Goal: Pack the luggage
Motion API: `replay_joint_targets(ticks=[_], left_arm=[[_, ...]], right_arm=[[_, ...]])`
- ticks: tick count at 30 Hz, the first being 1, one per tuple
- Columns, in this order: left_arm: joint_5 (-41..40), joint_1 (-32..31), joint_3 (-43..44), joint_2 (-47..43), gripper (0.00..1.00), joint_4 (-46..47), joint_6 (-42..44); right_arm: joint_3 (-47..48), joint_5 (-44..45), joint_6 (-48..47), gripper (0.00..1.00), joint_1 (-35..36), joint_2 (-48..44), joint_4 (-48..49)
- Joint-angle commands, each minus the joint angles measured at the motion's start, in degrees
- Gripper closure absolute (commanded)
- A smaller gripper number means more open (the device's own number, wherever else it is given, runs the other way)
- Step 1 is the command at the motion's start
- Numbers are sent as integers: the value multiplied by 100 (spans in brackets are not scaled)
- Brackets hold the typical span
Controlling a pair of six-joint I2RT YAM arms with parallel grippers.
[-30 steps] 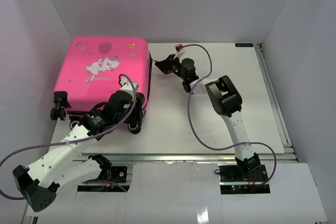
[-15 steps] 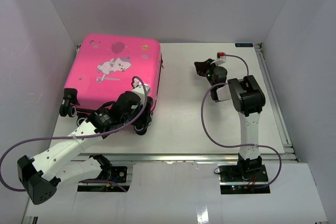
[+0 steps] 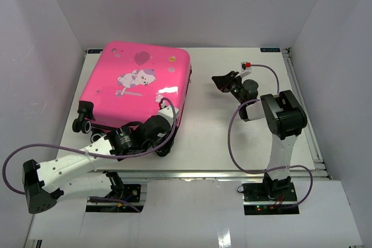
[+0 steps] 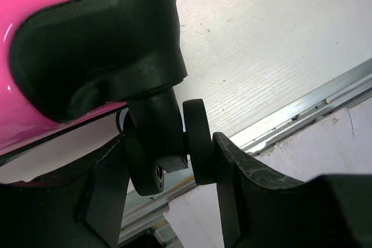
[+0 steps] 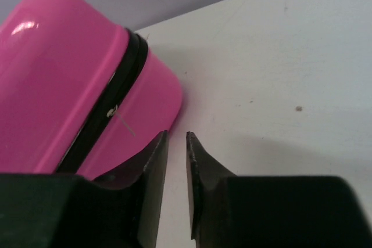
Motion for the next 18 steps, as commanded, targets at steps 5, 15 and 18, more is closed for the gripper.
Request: replay_joint_targets(ticks=[5, 15, 18], left_arm=[[-697, 195, 1314, 114, 18, -356, -370], [-707, 1654, 3651, 2212, 13, -614, -160], [-551, 2909, 4187, 2275, 36, -607, -202]], right_arm=[[-302, -581, -134, 63, 112, -714, -1222], [-593, -869, -697, 53, 141, -1342, -2637], [-626, -873, -727, 57, 166, -1401, -3079]])
